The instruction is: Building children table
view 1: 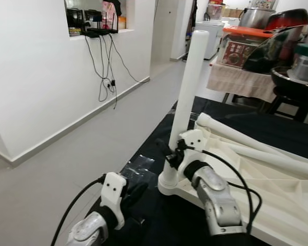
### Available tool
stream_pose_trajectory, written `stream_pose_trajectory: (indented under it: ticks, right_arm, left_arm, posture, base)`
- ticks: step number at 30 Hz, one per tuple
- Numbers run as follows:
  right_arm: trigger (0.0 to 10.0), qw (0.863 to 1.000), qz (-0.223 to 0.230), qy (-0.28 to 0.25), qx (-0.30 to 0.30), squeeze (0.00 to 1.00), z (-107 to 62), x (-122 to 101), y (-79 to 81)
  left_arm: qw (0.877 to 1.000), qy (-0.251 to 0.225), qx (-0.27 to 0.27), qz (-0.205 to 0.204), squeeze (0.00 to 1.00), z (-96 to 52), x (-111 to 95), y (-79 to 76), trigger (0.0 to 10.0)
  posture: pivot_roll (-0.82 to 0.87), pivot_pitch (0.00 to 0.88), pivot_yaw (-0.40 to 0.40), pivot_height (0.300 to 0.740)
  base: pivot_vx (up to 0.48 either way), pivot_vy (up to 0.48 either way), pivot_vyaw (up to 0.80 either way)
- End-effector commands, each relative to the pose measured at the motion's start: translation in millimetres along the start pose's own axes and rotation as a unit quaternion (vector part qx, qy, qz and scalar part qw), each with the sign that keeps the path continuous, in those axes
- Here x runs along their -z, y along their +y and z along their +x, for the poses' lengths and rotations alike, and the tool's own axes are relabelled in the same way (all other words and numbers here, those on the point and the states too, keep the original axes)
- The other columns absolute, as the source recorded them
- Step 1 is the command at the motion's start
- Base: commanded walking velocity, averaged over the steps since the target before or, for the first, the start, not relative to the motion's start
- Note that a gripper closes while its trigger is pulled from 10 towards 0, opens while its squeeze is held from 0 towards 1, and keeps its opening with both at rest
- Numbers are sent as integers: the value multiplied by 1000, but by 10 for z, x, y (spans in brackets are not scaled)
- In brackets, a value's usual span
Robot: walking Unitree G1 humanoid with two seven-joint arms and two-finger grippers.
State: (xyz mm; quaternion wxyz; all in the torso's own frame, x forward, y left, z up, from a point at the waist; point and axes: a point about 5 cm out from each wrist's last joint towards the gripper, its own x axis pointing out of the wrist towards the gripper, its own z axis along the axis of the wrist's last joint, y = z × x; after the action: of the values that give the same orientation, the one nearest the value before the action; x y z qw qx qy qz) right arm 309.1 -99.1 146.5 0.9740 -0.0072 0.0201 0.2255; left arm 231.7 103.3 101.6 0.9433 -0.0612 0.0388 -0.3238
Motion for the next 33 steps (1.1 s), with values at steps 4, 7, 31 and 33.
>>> stream_pose_trajectory:
  ticks: [4, 7, 31, 33]
  right_arm:
    - [10000, 996, -15, 85, 18, 1000, -87, 265, -10]
    - [10000, 995, 8, 27, -97, 1000, 5, 59, 49]
    - [0, 926, 3, 33, -376, 0, 203, -104, -478]
    - [0, 930, 3, 16, -368, 0, 190, -125, -509]
  left_arm:
    - [1000, 2, -3, 2, 0, -2, -3, 9, 10000]
    - [1000, 2, -4, 0, 0, 13, 0, 13, 10000]
    - [1000, 4, -2, -3, 0, 50, 38, -25, 10000]
    - [1000, 3, -2, -3, 0, 49, 37, -31, 10000]
  posture:
    - [40, 0, -80, 740]
    - [35, 0, -73, 740]
    - [56, 0, -86, 740]
    - [56, 0, -86, 740]
  base:
    - [0, 0, 0]
    - [0, 0, 0]
    - [0, 0, 0]
    - [0, 0, 0]
